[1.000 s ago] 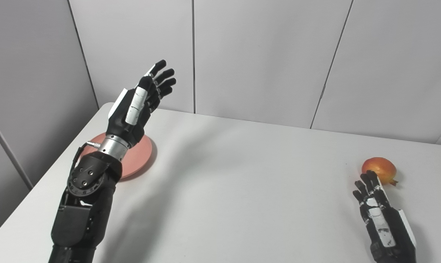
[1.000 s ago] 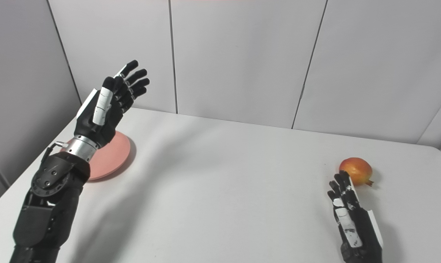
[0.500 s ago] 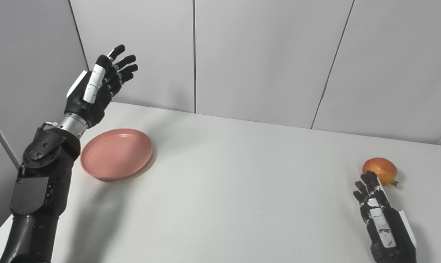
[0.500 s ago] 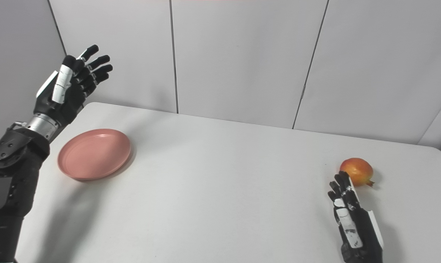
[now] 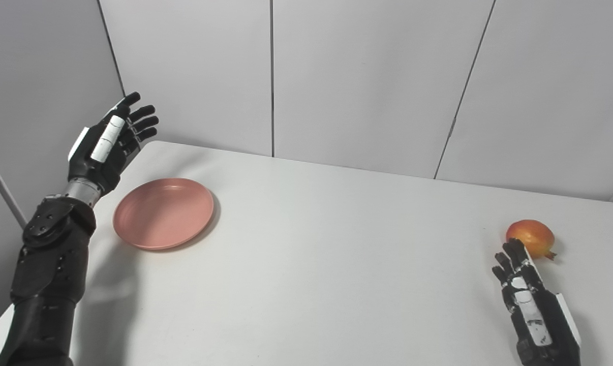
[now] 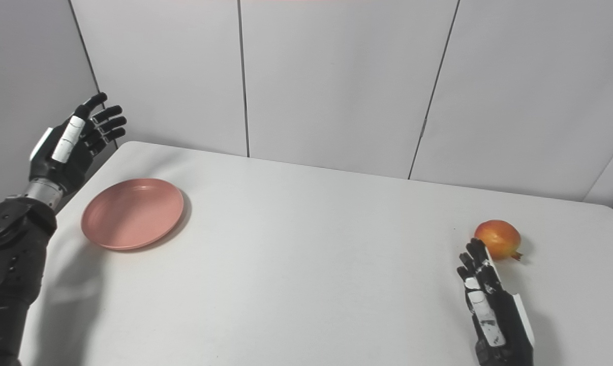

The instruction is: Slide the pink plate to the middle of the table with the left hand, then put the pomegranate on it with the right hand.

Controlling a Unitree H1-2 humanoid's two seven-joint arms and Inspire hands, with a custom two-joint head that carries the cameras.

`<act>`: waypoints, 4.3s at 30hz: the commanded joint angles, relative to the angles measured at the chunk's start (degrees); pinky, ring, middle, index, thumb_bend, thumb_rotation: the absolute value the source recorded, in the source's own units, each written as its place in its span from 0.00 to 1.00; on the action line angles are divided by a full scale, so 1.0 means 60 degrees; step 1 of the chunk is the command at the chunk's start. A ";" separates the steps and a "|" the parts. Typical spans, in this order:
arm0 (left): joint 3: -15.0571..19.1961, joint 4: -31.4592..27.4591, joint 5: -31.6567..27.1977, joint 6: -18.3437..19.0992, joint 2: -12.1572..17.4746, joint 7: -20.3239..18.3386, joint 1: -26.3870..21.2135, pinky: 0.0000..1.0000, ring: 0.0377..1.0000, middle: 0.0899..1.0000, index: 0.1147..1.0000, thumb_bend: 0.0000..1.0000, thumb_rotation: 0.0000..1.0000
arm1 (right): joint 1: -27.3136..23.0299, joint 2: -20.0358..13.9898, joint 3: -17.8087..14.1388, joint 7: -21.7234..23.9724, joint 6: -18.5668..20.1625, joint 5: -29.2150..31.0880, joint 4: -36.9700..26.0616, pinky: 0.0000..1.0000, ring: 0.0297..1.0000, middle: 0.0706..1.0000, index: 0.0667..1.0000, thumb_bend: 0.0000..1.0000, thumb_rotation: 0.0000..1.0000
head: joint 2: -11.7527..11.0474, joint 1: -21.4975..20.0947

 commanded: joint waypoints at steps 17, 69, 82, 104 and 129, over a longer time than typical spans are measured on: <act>0.0304 0.2526 0.0256 -0.2242 0.0497 0.0587 -0.1158 0.66 0.67 0.68 0.74 0.84 0.36 | 0.0503 0.0192 0.0072 0.0020 -0.0101 0.0128 0.0316 1.00 0.99 0.99 0.97 0.83 0.74 | 0.0105 -0.0063; 0.0009 0.6649 0.0303 -0.4324 0.0315 -0.1816 -0.1148 0.69 0.77 0.79 0.84 0.99 0.63 | 0.0536 0.0308 0.0113 -0.0094 -0.0078 0.0071 0.0165 0.98 0.97 0.97 0.95 0.84 0.73 | 0.0278 -0.0343; -0.0363 0.5172 0.0150 -0.4027 -0.0261 -0.1989 -0.0531 0.82 0.86 0.87 0.96 0.79 0.66 | 0.0548 0.0342 0.0169 -0.0172 -0.0050 0.0022 0.0075 0.98 0.97 0.97 0.94 0.82 0.74 | 0.0314 -0.0411; -0.1304 0.1061 0.0566 -0.0633 -0.1135 -0.0383 0.0455 0.81 0.88 0.88 0.92 0.80 0.71 | 0.0550 0.0361 0.0206 -0.0191 -0.0068 -0.0034 0.0058 0.98 0.97 0.97 0.94 0.84 0.74 | 0.0380 -0.0484; -0.1865 -0.1674 0.0451 0.1022 -0.2681 0.0409 0.1397 0.87 0.90 0.93 0.98 0.84 0.70 | 0.0516 0.0394 0.0276 -0.0203 -0.0054 -0.0104 0.0035 0.97 0.97 0.97 0.94 0.85 0.75 | 0.0443 -0.0555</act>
